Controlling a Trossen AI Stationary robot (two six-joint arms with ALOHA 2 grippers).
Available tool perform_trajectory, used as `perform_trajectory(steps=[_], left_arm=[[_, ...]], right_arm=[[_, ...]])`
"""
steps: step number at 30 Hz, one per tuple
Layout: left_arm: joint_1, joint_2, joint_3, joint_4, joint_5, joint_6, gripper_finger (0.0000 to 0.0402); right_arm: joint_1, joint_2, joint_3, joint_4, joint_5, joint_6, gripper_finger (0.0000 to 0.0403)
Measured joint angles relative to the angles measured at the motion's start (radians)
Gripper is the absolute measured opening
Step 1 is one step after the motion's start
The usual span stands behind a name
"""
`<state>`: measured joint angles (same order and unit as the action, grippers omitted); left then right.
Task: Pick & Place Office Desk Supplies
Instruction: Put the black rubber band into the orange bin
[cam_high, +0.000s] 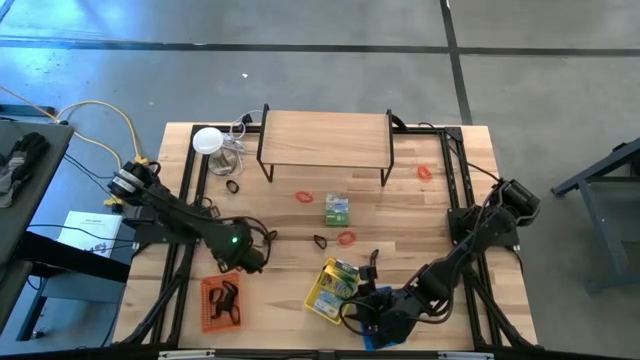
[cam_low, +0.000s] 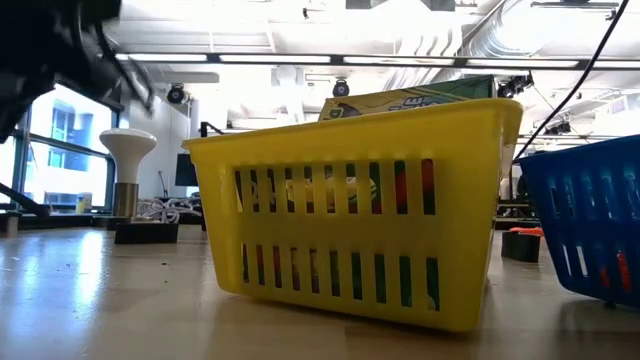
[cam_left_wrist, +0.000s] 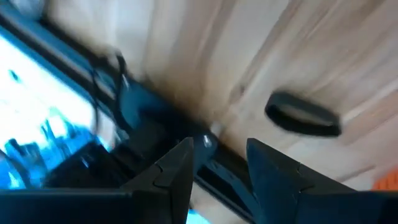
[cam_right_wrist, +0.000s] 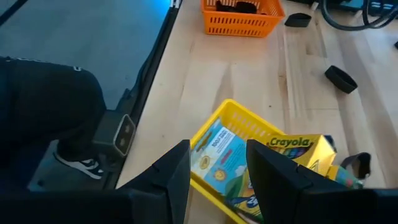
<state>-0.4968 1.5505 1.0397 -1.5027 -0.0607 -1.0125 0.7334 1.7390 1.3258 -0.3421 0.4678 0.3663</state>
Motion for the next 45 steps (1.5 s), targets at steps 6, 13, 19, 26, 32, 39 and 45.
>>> perform_trajectory(steps=[6, 13, 19, 26, 32, 39, 45], left_arm=[[0.07, 0.0, -0.088, 0.105, 0.149, -0.096, 0.0139], [0.083, 0.0, -0.158, 0.26, 0.161, -0.211, 0.0139], [0.083, 0.0, -0.189, 0.274, 0.167, -0.27, 0.0139], [0.082, 0.0, -0.244, 0.423, 0.204, -0.265, 0.0139], [0.09, -0.003, -0.298, 0.471, 0.213, -0.279, 0.0136], [0.081, -0.003, -0.332, 0.496, 0.226, -0.27, 0.0067], [0.08, -0.002, -0.326, 0.491, 0.207, -0.207, 0.0007]], right_arm=[[-0.001, 0.0, 0.0, 0.0, -0.002, 0.007, 0.0144], [-0.01, 0.0, 0.0, 0.001, 0.0, 0.005, 0.0144], [-0.01, 0.0, 0.0, 0.0, 0.0, 0.004, 0.0144], [-0.009, 0.0, 0.0, -0.005, 0.0, 0.004, 0.0144], [-0.009, 0.0, 0.0, -0.006, 0.0, 0.006, 0.0144], [-0.009, 0.001, 0.0, -0.006, 0.0, 0.005, 0.0144], [-0.009, 0.001, 0.0, -0.006, 0.0, 0.004, 0.0144]])
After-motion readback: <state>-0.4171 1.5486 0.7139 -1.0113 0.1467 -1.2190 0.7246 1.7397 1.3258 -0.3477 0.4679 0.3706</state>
